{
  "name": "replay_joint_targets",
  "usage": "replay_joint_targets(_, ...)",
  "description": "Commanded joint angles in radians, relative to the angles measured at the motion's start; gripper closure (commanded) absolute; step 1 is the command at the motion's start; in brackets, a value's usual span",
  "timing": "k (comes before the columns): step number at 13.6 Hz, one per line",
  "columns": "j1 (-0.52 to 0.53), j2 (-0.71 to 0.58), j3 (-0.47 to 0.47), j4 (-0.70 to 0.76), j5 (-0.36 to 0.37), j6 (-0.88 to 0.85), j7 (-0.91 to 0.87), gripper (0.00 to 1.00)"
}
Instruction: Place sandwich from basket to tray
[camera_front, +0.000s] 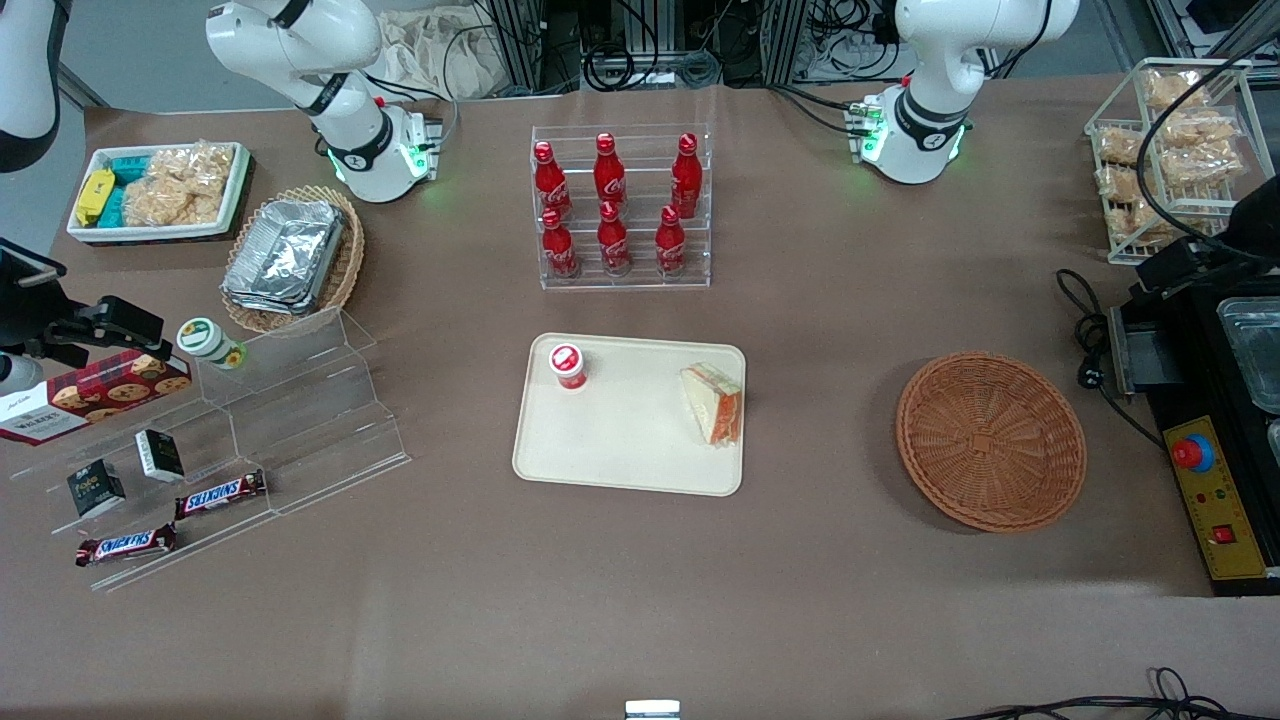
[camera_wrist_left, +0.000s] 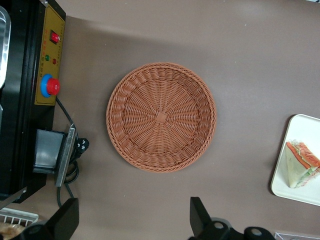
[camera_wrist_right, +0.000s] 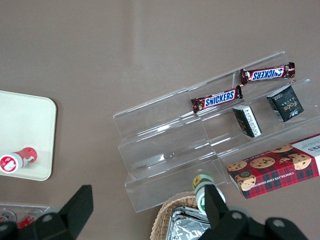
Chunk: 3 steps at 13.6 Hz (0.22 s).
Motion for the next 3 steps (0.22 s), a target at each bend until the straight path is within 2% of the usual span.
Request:
replay_joint_targets(1,-0.021,-0.023,0.011,-0.026,-0.005,0.017,-0.004,0.00)
replay_joint_targets(3,-0.028,0.047,-0.031,0.062,0.021,-0.041,-0.023,0.00)
